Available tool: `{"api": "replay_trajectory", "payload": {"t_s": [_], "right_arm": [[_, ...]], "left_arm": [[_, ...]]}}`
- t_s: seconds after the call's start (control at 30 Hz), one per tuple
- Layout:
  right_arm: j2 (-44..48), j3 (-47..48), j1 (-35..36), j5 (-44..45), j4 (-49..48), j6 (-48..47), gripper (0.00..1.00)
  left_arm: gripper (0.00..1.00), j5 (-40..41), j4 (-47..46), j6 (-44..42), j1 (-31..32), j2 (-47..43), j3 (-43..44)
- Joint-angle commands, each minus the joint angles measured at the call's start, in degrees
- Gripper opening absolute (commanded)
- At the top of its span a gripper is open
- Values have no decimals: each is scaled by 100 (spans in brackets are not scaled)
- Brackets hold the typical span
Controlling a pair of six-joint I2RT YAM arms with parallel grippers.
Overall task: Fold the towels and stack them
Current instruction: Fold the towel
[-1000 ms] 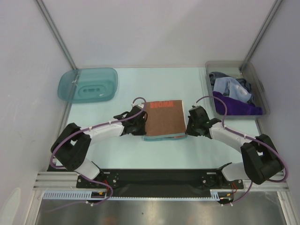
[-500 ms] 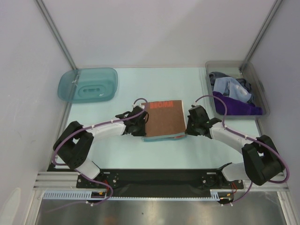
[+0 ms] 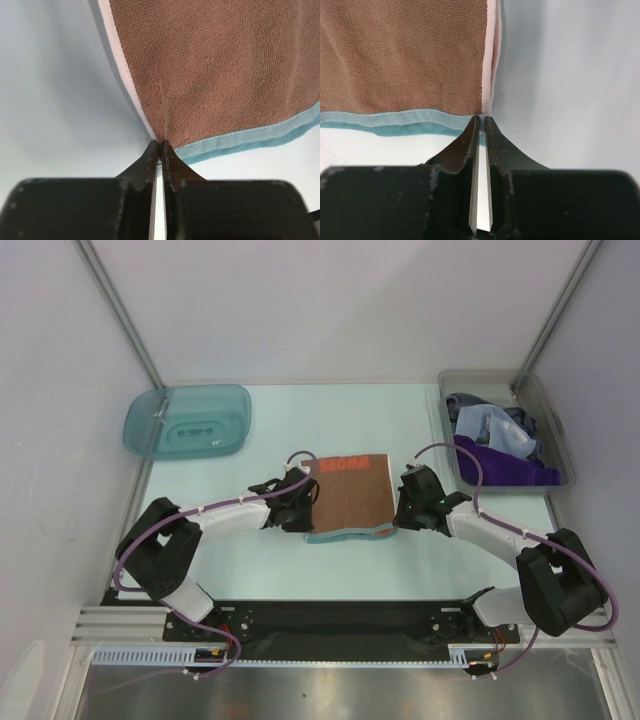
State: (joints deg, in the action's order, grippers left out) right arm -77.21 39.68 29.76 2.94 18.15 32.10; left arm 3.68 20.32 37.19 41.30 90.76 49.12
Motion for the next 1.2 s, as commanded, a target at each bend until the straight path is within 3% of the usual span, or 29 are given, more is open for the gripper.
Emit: {"api": "replay_trajectory", "payload": {"t_s": [0.0,0.07,0.1,0.23,0.27,0.37,0.5,0.6,0.63,0.7,0.8,0.9,1.1,1.17], "right_arm": [[110,101,48,5,-136,-19,8],[83,110,65,14,-137,-2,13],[83,119,65,40,-119,-10,22],[74,119,83,58,-136,-28,23],[66,127,83,58,-137,-28,22],[13,128,109,22,-180,-37,12],[-13,163,162,84,-137,-28,18],[-5,171,162,93,-137,-46,11],[-5,180,162,101,-128,-37,11],[-13,207,162,137,-84,-46,17],[-13,242,171,154,-57,-54,24],[-13,242,171,163,-66,-63,19],[-5,277,179,181,-49,-72,22],[-22,277,179,155,-66,-89,14]], "left_arm": [[4,-78,-10,-1,80,56,168],[1,-70,16,16,80,56,185],[2,-69,51,16,89,56,211],[31,1,174,-1,124,3,326],[32,10,183,-10,133,-6,343],[25,1,201,-19,142,-15,387],[26,1,227,-28,159,3,396],[30,-8,245,-28,177,3,405],[35,1,253,-28,185,3,414],[39,27,288,-28,194,12,449],[37,36,332,-45,203,29,493],[32,36,359,-54,212,47,528],[36,133,535,-80,265,3,642],[33,141,535,-80,265,-6,642]]}}
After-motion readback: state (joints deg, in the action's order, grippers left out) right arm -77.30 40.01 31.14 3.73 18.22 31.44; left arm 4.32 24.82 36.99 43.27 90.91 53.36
